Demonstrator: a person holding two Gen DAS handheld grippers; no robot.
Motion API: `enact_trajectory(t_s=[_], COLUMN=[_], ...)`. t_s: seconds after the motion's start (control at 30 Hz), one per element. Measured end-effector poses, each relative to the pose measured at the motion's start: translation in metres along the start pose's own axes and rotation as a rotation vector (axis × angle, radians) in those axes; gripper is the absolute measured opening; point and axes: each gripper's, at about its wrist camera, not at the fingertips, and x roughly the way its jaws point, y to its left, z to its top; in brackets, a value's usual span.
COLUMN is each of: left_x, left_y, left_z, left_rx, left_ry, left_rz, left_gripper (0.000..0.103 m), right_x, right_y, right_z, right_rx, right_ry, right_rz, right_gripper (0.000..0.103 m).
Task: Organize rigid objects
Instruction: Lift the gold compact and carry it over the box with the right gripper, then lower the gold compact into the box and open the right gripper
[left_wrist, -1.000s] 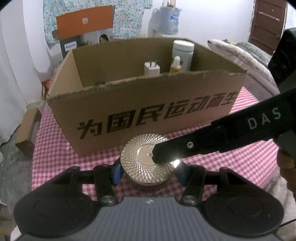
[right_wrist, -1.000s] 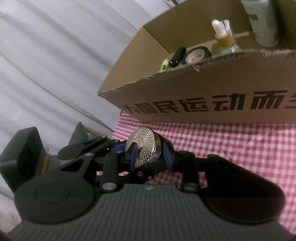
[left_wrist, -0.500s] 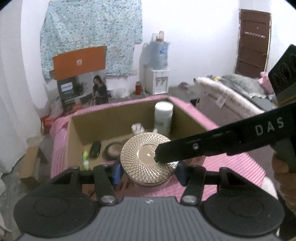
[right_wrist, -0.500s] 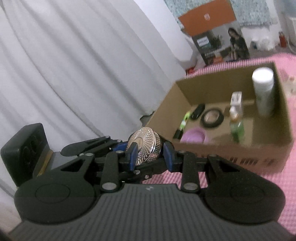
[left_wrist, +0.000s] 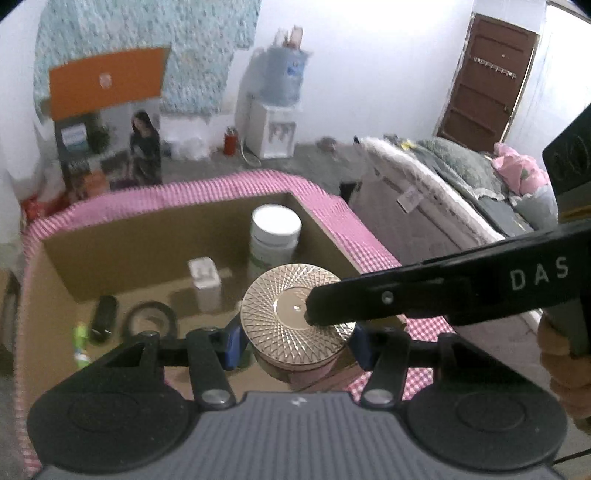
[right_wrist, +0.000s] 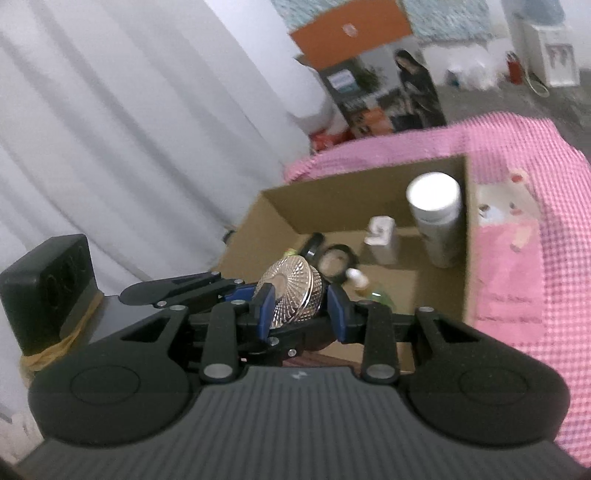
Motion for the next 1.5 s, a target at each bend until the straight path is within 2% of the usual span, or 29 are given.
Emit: enact_trajectory(t_s=[0.27, 0.67, 0.87, 1.07, 1.33, 1.5], left_x=[0.040, 0.071, 0.083, 0.081, 0.060, 0.032], left_y=[0.005, 0.008, 0.007, 0.005, -0.007, -0.021], left_z=[-0.006, -0.004, -0.002, 0.001, 0.000, 0.000], left_rx=[-0.038, -0.099, -0.123, -0.124, -0.068, 0.000], left_ry=[0.090, 0.135, 0.145, 0.113, 0.045, -0.024], left_rz=[-0.045, -0.074, -0.069, -0.081, -0.070, -0.057], left_gripper=[0.057, 0.057, 0.059, 0.062, 0.076, 0.091], right_x=[0.025, 0.044, 0.047, 0.046, 0.020, -0.009], right_y=[-0.038, -0.046, -0.052, -0.056, -0.054, -0.047], right_z=[-0.003, 0.002, 0.004, 0.005, 0.004, -0.005], right_rx=[0.041, -0.041, -0.053, -0.052, -0.041, -0.022], right_ry=[0.068, 0.104, 0.109, 0.092, -0.003, -0.104], right_rz=[-0.053, -0.146, -0.161, -0.148, -0.131, -0.120], right_gripper=[0.032, 0.032, 0.033, 0.033, 0.034, 0.049])
